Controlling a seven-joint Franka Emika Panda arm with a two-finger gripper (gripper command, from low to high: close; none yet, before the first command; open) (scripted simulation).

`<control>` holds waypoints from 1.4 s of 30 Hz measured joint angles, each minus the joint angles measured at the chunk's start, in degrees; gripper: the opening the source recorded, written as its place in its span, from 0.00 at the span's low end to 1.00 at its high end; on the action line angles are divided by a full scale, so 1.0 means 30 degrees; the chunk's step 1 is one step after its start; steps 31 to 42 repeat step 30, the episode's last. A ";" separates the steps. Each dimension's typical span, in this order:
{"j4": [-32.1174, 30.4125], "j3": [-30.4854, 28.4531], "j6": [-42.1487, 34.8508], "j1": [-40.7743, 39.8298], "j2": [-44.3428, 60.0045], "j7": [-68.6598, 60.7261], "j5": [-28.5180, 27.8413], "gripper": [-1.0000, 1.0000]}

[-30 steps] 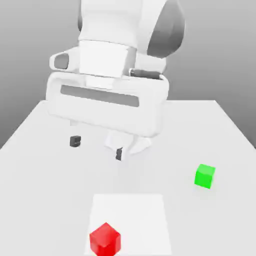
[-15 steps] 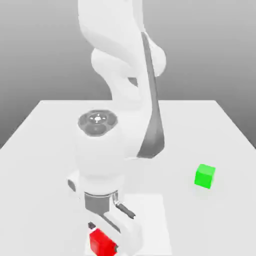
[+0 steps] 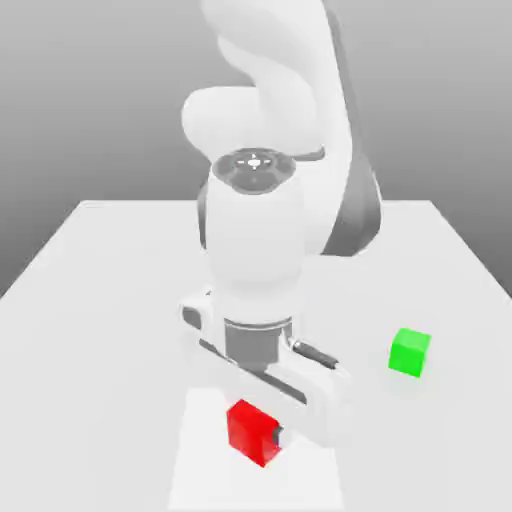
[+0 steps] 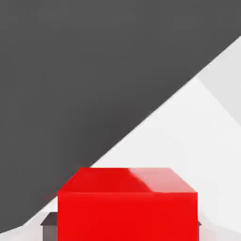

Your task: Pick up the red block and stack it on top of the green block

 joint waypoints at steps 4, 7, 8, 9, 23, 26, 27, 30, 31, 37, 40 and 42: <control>-0.2044 0.1274 -0.0220 0.3833 -0.2361 0.0146 0.1828 0.00; -0.3637 0.2190 -0.0213 0.5347 -0.3984 0.0461 0.2896 0.00; -0.4178 0.2590 -0.0181 0.5933 -0.4501 0.0577 0.3227 0.00; -0.4724 0.3009 -0.0132 0.6532 -0.5006 0.0698 0.3548 0.00; -0.6685 0.5611 0.3503 0.6789 -0.3300 0.3845 0.0843 0.00; -0.6725 0.5544 0.4772 0.6293 -0.1902 0.5227 -0.1154 0.00; -0.6741 0.5365 0.5202 0.6217 -0.1409 0.5805 -0.1990 0.00; -0.6753 0.5153 0.5541 0.6181 -0.1014 0.6287 -0.2685 1.00; -0.6753 0.5153 0.5541 0.6181 -0.1014 0.6287 -0.2685 1.00; -0.6753 0.5153 0.5541 0.6181 -0.1014 0.6287 -0.2685 1.00; -0.6753 0.5153 0.5541 0.6181 -0.1014 0.6287 -0.2685 1.00; -0.6753 0.5153 0.5541 0.6181 -0.1014 0.6287 -0.2685 1.00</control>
